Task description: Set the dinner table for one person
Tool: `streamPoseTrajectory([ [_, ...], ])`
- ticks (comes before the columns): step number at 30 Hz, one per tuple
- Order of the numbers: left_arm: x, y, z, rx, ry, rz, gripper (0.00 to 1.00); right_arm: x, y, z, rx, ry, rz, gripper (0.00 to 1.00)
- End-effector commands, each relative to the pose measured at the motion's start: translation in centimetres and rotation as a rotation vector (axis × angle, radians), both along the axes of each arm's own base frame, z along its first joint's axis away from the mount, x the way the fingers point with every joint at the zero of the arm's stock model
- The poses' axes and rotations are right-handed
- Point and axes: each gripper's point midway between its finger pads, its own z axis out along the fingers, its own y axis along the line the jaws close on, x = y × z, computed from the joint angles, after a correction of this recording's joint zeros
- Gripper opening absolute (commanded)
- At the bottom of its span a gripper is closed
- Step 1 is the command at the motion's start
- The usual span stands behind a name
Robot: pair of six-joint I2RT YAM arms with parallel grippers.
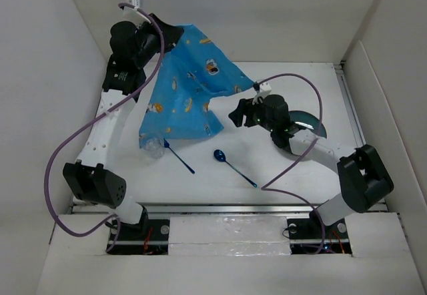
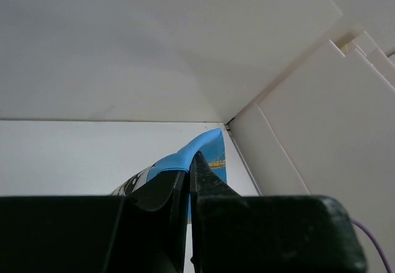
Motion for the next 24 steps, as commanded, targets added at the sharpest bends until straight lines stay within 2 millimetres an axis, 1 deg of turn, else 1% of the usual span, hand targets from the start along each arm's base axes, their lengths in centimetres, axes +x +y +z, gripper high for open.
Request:
streamPoseTrajectory([
  [1,-1.7,0.5,6.4,0.002,-0.17,0.012,0.0,0.0,1.0,7.4,0.061,-0.175,0.048,0.71],
  [2,-2.1,0.5,7.6,0.006,-0.19,-0.013,0.0,-0.1,0.9,7.7,0.06,-0.179,0.046,0.71],
  [3,-0.8,-0.3,6.4,0.013,-0.16,-0.047,0.0,-0.3,0.7,8.6,0.062,-0.196,0.041,0.72],
  [4,-1.1,-0.8,7.4,0.011,-0.184,-0.099,0.0,-0.3,0.4,8.8,0.06,-0.2,0.03,0.73],
  [5,-0.5,-1.2,7.1,0.01,-0.182,-0.121,0.0,-0.3,0.0,9.2,0.051,-0.203,0.009,0.76],
  [6,1.5,-1.9,5.2,0.011,-0.143,-0.146,0.0,-0.6,0.0,9.7,0.046,-0.209,0.012,0.8],
  [7,2.3,-2.4,4.6,-0.008,-0.121,-0.163,0.0,-1.0,-0.3,10.8,0.055,-0.226,0.003,0.81],
  [8,2.4,-2.8,5.9,-0.012,-0.161,-0.189,0.0,-1.1,-0.8,11.0,0.046,-0.224,-0.015,0.83],
  [9,3.9,-4.4,4.6,-0.019,-0.143,-0.254,0.0,-1.3,-1.6,11.9,0.046,-0.237,-0.044,0.85],
  [10,5.7,-4.8,2.2,-0.016,-0.096,-0.254,0.0,-1.5,-1.7,12.4,0.051,-0.251,-0.044,0.86],
  [11,5.4,-5.7,2.9,-0.04,-0.096,-0.325,0.0,-1.4,-2.4,12.4,0.038,-0.247,-0.079,0.88],
  [12,6.4,-8.5,-0.3,-0.046,-0.036,-0.407,0.0,-1.2,-3.0,12.6,0.026,-0.252,-0.113,0.93],
  [13,5.4,-12.8,-3.1,-0.029,-0.011,-0.542,0.0,-0.6,-4.3,12.2,-0.014,-0.257,-0.183,0.99],
  [14,5.4,-12.9,-3.1,-0.028,-0.011,-0.544,0.0,-0.5,-4.3,12.2,-0.015,-0.257,-0.183,0.99],
  [15,5.3,-14.0,-4.3,-0.012,0.012,-0.562,0.0,-0.1,-4.8,11.7,-0.029,-0.243,-0.198,0.99],
  [16,5.5,-14.9,-5.2,0.011,0.01,-0.567,0.0,0.7,-5.2,10.7,-0.048,-0.219,-0.21,0.99],
  [17,6.5,-16.0,-7.8,0.019,0.053,-0.572,0.0,1.0,-5.2,10.6,-0.045,-0.212,-0.211,1.0],
  [18,7.0,-16.6,-7.9,0.018,0.037,-0.566,0.0,1.2,-5.0,10.5,-0.041,-0.208,-0.203,1.0],
  [19,7.2,-17.6,-8.9,0.006,0.053,-0.58,0.0,1.4,-4.7,9.7,-0.047,-0.195,-0.196,1.0],
  [20,8.8,-18.2,-12.0,0.006,0.095,-0.58,0.02,1.5,-4.5,9.4,-0.039,-0.182,-0.197,1.0],
  [21,8.9,-19.1,-11.9,0.005,0.086,-0.589,0.1,1.6,-4.6,8.8,-0.043,-0.167,-0.204,1.0],
  [22,9.2,-19.8,-13.2,0.009,0.11,-0.597,0.29,1.7,-4.6,8.2,-0.044,-0.153,-0.211,0.99],
  [23,10.1,-20.2,-16.0,0.019,0.152,-0.601,0.38,2.0,-4.6,7.1,-0.044,-0.122,-0.227,0.95],
  [24,10.1,-20.3,-17.3,0.026,0.179,-0.608,0.47,2.2,-4.9,6.1,-0.054,-0.102,-0.253,0.92],
])
